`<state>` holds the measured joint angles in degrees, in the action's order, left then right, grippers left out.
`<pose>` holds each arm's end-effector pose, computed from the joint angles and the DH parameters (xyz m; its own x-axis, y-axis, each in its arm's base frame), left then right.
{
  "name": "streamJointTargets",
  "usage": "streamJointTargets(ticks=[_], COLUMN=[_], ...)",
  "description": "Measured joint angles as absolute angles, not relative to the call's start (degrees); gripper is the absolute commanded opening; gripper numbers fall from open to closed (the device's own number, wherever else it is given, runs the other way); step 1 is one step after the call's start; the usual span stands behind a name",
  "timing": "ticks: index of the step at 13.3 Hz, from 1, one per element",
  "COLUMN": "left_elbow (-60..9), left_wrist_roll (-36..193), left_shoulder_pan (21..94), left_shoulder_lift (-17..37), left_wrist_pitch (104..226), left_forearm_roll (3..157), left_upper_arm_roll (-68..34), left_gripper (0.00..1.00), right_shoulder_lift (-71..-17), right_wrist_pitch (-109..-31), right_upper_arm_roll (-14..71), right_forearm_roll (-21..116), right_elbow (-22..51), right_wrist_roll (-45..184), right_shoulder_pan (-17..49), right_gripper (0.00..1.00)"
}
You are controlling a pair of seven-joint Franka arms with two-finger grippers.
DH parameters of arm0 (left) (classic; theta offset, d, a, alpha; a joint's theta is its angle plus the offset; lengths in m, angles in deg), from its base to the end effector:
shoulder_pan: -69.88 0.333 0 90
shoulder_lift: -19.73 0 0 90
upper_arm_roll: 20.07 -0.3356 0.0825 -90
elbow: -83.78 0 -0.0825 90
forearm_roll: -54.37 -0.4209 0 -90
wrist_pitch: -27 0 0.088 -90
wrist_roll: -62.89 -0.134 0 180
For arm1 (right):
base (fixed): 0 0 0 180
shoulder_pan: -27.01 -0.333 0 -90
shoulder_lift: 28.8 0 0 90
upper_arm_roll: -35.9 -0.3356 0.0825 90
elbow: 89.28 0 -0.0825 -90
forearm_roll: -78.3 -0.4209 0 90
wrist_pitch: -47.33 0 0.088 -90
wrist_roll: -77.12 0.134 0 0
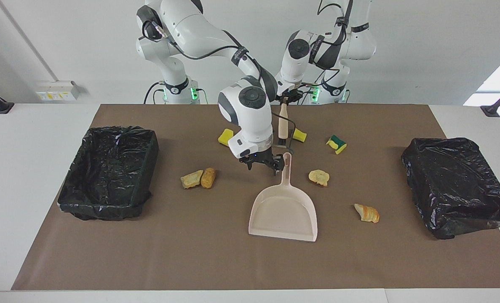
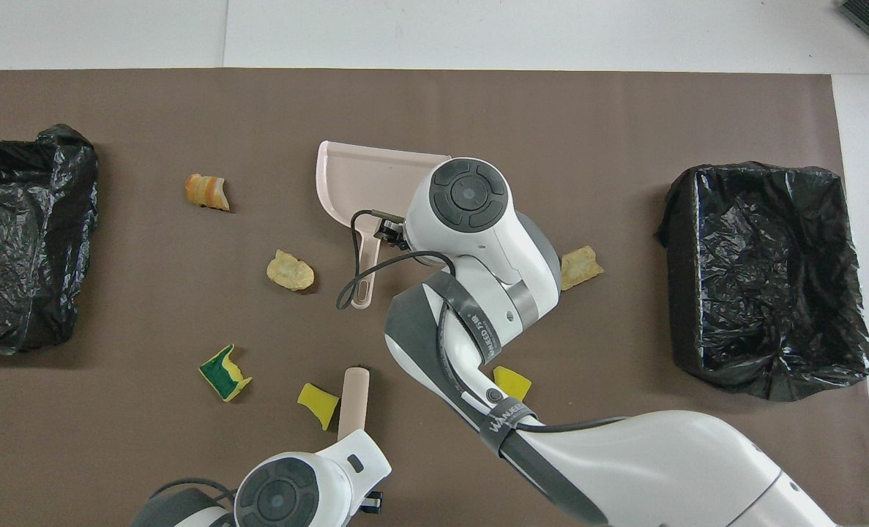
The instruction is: Sweep and dump trash in bin
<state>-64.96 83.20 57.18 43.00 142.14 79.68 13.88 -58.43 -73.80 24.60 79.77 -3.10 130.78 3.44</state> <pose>0.2628 -0.3058 0.3225 0.9537 -0.1591 -0.2552 -0.1546 -0.9873 0.0379 0.6301 0.4111 0.3557 0.9407 -0.3392 0.0008 -0.3364 -0.9333 -0.1256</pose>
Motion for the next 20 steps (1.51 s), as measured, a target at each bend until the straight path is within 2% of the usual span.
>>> streamJointTargets(ticks=[7, 13, 15, 18, 20], left_elbow=[-63.3, -60.6, -56.7, -46.5, -40.4], left_wrist_roll=[71.6, 64.6, 64.1, 63.6, 63.2], left_shoulder_pan=[68.4, 72.4, 72.4, 72.4, 72.4], left_shoulder_lift=[42.5, 38.0, 34.8, 30.1, 27.8], left_wrist_pitch=[142.0, 141.9, 139.9, 133.5, 131.1], left_forearm_roll=[78.6, 69.7, 66.0, 64.4, 61.7], left_upper_arm_roll=[10.7, 4.1, 0.1, -5.7, -7.2], left_gripper=[0.0, 0.0, 0.0, 0.0, 0.0], right_shoulder_lift=[-58.4, -58.5, -58.5, -60.8, -62.5], right_wrist_pitch=[-73.8, -73.9, -74.2, -75.1, -76.6], right_upper_arm_roll=[24.4, 24.4, 24.4, 24.5, 24.5], right_forearm_roll=[79.8, 83.0, 84.2, 87.0, 89.0], right_elbow=[-3.1, -3.1, -3.1, -3.1, -3.2], right_wrist_roll=[130.8, 132.9, 132.9, 132.9, 132.9], right_shoulder_pan=[3.1, -2.8, -3.2, -4.8, -5.2], right_gripper=[1.0, 1.0, 1.0, 1.0, 0.92])
